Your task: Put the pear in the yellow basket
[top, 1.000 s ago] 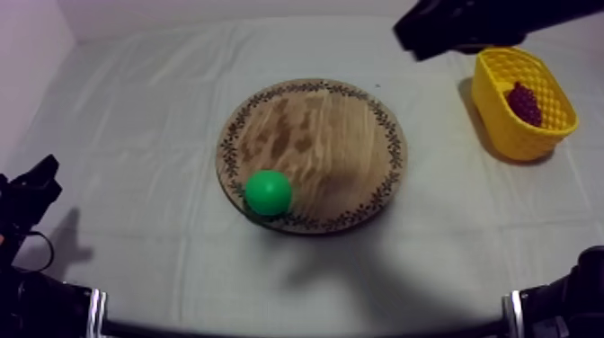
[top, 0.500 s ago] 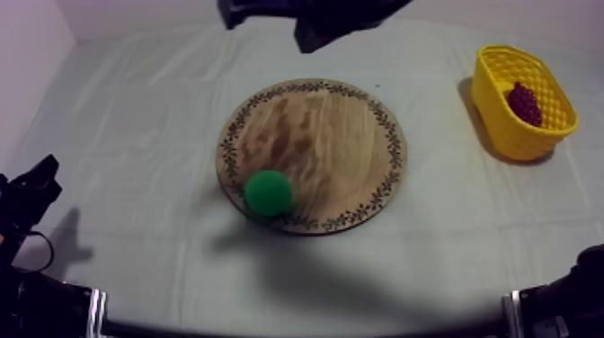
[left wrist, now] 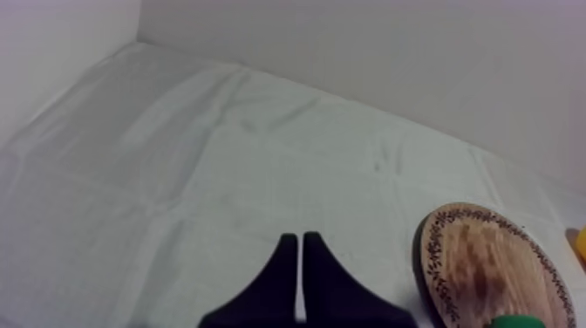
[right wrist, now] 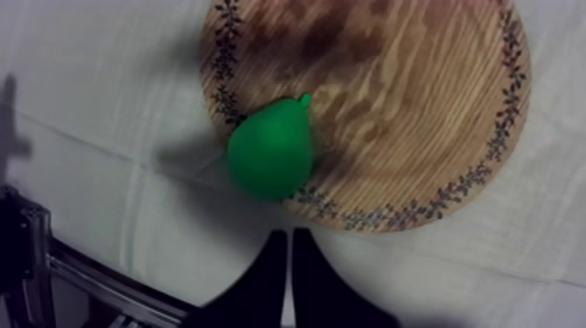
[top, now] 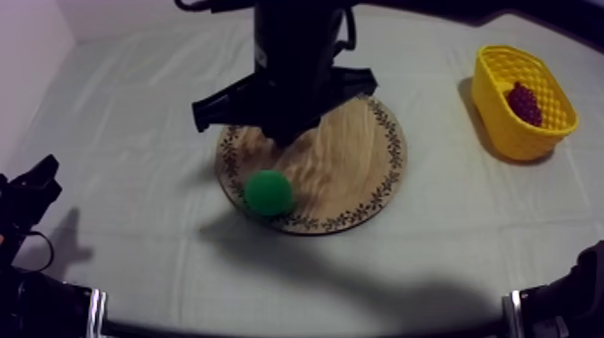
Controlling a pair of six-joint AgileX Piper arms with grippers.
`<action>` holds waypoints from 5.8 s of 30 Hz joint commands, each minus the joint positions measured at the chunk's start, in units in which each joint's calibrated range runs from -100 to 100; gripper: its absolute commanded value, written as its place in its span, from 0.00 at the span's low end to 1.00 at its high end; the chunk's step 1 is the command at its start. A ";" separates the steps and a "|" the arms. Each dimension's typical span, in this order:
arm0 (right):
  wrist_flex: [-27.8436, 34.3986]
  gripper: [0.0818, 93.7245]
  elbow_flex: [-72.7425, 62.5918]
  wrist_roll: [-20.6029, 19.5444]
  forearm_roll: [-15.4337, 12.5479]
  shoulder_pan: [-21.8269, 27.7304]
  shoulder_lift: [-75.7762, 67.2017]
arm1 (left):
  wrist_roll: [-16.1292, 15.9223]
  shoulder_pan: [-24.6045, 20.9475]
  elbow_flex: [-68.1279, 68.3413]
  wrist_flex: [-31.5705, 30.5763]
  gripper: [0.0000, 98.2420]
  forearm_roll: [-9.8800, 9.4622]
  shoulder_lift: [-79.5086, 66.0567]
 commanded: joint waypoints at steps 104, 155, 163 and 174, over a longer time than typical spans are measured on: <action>-11.22 0.42 7.51 19.14 9.24 24.78 -11.17 | 0.01 0.02 0.00 -0.01 0.00 0.02 0.00; -54.61 0.81 36.05 16.13 10.04 46.04 -9.58 | 0.01 0.02 0.00 -0.01 0.00 0.02 0.00; -65.51 0.74 46.51 16.70 10.88 46.91 -19.56 | 0.01 0.02 0.00 -0.01 0.00 0.02 0.00; -78.22 0.62 72.40 27.19 2.15 48.64 -46.81 | 0.01 0.02 0.00 -0.01 0.00 0.02 0.00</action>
